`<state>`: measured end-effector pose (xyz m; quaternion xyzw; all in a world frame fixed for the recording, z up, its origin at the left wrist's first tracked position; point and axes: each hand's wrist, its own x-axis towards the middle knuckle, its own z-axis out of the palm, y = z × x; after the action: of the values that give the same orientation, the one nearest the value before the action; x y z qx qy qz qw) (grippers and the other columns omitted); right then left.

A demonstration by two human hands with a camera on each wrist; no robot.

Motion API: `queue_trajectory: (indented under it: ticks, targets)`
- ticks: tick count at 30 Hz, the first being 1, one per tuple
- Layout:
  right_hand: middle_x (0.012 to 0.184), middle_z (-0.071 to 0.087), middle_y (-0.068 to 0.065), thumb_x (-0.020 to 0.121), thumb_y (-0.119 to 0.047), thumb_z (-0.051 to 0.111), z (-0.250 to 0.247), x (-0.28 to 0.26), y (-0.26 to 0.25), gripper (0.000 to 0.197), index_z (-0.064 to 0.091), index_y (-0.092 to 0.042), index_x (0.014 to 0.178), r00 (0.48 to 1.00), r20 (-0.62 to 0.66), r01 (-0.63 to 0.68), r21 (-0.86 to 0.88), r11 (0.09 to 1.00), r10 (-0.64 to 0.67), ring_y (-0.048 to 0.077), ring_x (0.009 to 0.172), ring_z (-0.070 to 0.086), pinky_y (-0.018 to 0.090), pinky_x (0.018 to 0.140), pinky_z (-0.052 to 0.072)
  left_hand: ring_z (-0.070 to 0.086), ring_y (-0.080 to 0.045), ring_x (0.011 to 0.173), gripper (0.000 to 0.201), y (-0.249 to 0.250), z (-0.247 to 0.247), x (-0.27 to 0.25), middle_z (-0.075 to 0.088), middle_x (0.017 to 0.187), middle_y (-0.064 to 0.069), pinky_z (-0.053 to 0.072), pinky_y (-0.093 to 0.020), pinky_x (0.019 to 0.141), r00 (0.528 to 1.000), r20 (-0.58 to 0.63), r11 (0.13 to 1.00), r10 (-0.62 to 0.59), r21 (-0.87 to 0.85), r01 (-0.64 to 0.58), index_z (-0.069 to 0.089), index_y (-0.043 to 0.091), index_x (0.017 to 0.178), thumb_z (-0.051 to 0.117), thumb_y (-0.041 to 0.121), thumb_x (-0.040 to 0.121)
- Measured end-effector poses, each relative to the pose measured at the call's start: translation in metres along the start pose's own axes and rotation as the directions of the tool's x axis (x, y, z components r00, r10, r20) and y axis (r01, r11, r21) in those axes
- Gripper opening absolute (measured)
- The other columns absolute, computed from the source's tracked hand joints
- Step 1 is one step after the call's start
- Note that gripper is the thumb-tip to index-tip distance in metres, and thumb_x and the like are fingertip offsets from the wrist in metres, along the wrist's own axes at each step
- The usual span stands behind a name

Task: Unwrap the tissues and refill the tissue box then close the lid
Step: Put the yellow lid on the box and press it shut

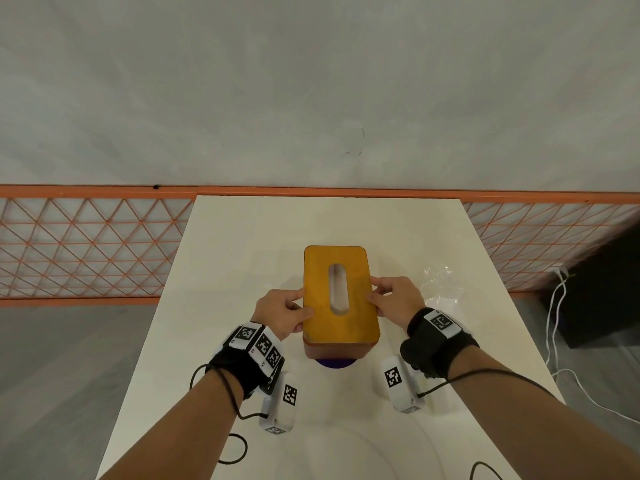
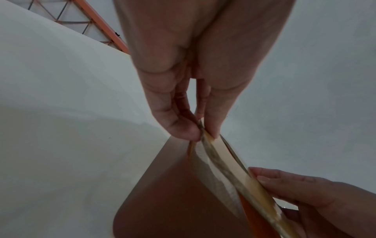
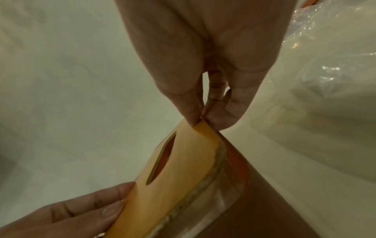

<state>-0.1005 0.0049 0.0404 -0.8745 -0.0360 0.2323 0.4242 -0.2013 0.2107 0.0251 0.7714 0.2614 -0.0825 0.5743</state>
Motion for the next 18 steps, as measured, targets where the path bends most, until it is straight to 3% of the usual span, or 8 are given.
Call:
queue_trajectory:
  ticks: [10, 16, 18]
  targets:
    - [0.123, 0.068, 0.011, 0.094, -0.021, 0.062, 0.0009, -0.0019, -0.0009, 0.04, 0.059, -0.013, 0.133, 0.999, -0.027, 0.044, -0.068, 0.997, -0.046, 0.031, 0.105, 0.067, 0.045, 0.094, 0.056, 0.068, -0.023, 0.071, 0.057, 0.0022, 0.0013, -0.0015, 0.068, 0.079, -0.006, 0.059, -0.041, 0.085, 1.0, -0.007, 0.999, 0.017, 0.042, -0.016, 0.051, 0.015, 0.139, 0.071, 0.019, 0.086]
    - [0.123, 0.068, 0.013, 0.093, -0.021, 0.063, 0.0025, -0.001, 0.0001, 0.041, 0.059, -0.012, 0.133, 0.998, -0.053, 0.04, -0.064, 0.997, -0.043, 0.032, 0.108, 0.066, 0.047, 0.096, 0.054, 0.066, -0.021, 0.068, 0.055, 0.0038, 0.0051, -0.0048, 0.065, 0.076, -0.002, 0.058, -0.036, 0.085, 0.999, -0.028, 0.996, 0.026, 0.086, -0.024, 0.05, 0.015, 0.139, 0.069, 0.018, 0.087]
    - [0.124, 0.067, 0.012, 0.094, -0.021, 0.062, 0.0033, -0.0027, -0.0003, 0.04, 0.059, -0.012, 0.133, 0.997, -0.059, 0.047, -0.075, 0.996, -0.052, 0.031, 0.112, 0.064, 0.047, 0.098, 0.053, 0.068, -0.023, 0.076, 0.055, 0.0034, 0.0048, -0.0057, 0.067, 0.086, -0.001, 0.058, -0.038, 0.085, 0.999, -0.042, 0.996, 0.034, 0.088, -0.03, 0.052, 0.016, 0.138, 0.07, 0.02, 0.086]
